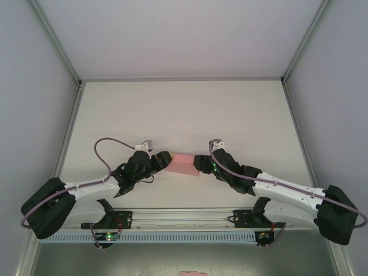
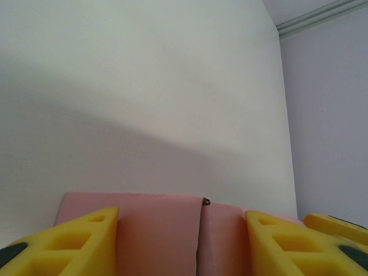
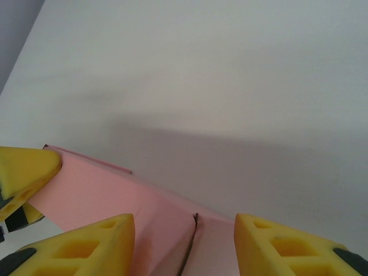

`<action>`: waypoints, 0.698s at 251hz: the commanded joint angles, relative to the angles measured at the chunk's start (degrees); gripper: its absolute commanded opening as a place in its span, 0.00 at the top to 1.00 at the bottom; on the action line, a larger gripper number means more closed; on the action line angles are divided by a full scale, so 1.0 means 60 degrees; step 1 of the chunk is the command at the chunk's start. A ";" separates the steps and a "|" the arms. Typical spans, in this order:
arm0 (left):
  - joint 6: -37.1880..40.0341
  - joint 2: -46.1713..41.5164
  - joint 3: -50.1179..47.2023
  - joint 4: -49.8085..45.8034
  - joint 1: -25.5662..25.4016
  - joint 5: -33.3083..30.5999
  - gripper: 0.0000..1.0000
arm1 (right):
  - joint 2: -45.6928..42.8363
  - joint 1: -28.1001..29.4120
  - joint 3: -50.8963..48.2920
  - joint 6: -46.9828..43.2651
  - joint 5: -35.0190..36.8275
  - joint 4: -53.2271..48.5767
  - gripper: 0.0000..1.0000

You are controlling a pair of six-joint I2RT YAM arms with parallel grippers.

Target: Assemble paper box

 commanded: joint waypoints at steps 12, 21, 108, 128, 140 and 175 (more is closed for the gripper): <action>0.0281 -0.0078 -0.0278 -0.2047 -0.0075 -0.0336 0.84 | -0.0576 -0.0520 -0.0530 0.0281 -0.0477 -0.0300 0.52; 0.0306 -0.0101 -0.0257 -0.2066 -0.0053 -0.0307 0.84 | -0.0642 -0.0620 -0.0560 0.0305 -0.0616 -0.0135 0.52; 0.0307 0.0156 -0.0034 -0.2046 -0.0075 -0.0300 0.83 | 0.0221 -0.0791 -0.1338 0.1115 -0.1622 -0.0172 0.63; 0.0329 0.0184 0.0001 -0.2063 -0.0075 -0.0331 0.83 | 0.0316 -0.0798 -0.1729 0.1610 -0.1646 -0.0397 0.72; 0.0341 0.0208 0.0035 -0.2101 -0.0074 -0.0361 0.83 | 0.0332 -0.0778 -0.2203 0.1887 -0.1644 -0.0400 0.75; 0.0384 0.0259 0.0029 -0.2101 -0.0072 -0.0426 0.94 | 0.0213 -0.0776 -0.2924 0.2278 -0.1452 -0.0773 0.87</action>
